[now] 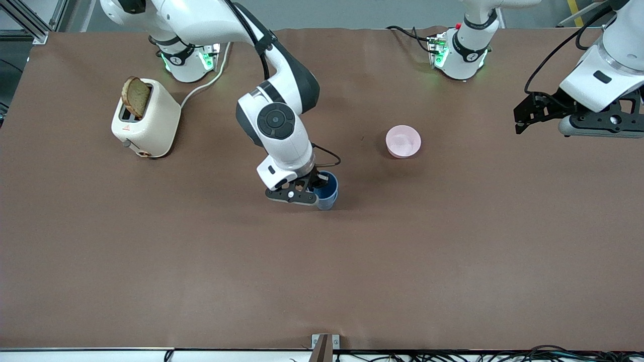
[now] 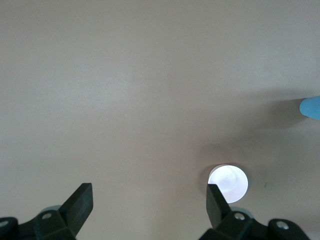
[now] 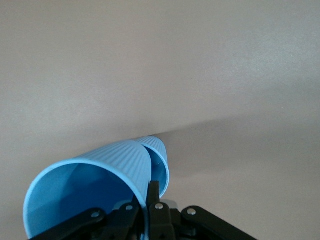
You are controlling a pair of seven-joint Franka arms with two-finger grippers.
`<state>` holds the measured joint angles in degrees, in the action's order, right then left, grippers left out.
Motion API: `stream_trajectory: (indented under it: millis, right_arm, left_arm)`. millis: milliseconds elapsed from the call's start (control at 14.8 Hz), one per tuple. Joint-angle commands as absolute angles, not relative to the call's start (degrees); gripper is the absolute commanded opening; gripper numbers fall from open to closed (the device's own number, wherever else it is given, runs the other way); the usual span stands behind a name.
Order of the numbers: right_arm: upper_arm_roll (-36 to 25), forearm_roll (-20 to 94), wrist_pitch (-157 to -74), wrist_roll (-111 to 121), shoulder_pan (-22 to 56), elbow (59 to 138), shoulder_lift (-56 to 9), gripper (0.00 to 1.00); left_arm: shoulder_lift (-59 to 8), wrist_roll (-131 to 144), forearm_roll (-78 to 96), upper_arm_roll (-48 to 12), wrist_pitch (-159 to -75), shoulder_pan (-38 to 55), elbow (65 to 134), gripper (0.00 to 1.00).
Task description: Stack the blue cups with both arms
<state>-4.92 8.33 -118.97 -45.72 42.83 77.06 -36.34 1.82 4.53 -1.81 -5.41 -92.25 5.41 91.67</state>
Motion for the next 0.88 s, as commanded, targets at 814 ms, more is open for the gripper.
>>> stream_trajectory:
  millis: [814]
  right_arm:
    - [-4.83, 8.53, -117.6, -45.62, 43.68, 78.05, -36.38, 0.02]
  left_arm:
    - [1.14, 3.78, -2.2, -5.98, -92.2, 5.36, 90.62, 1.0]
